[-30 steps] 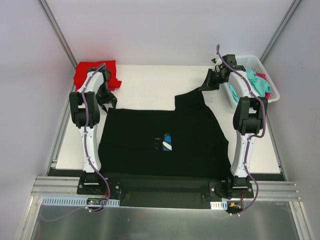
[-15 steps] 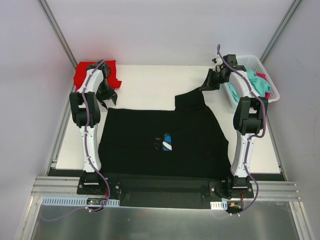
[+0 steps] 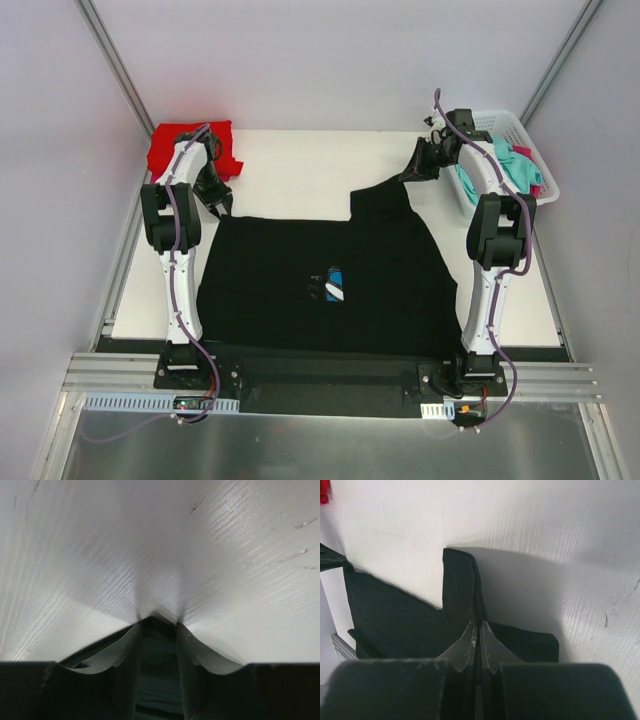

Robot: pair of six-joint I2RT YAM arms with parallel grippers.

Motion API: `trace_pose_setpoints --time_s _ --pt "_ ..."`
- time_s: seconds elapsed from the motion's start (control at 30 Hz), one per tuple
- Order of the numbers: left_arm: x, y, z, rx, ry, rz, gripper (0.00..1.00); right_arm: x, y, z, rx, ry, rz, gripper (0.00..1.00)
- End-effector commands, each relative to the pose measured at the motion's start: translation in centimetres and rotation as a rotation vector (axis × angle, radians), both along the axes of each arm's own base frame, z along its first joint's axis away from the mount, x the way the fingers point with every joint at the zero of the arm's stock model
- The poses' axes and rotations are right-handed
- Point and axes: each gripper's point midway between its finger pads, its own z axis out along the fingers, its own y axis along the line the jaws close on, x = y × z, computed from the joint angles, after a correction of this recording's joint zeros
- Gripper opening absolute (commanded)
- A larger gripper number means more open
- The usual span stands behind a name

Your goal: Fold and stack the t-shirts

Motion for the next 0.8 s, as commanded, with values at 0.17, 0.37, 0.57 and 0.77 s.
trace_pose_setpoints --time_s 0.17,0.37,0.57,0.77 --pt "-2.4 0.3 0.5 0.007 0.058 -0.008 0.07 -0.2 0.1 3.5 0.034 -0.064 -0.003 0.01" --pt "-2.3 0.5 1.7 0.013 0.029 -0.011 0.0 0.0 -0.3 3.7 0.018 -0.075 -0.012 0.01" --pt "-1.4 0.9 3.2 0.031 -0.022 -0.026 0.0 2.3 -0.2 5.6 0.025 -0.096 -0.005 0.01" --pt "-0.4 0.8 4.4 0.031 -0.058 -0.052 0.0 3.1 -0.1 8.1 0.088 -0.137 -0.027 0.01"
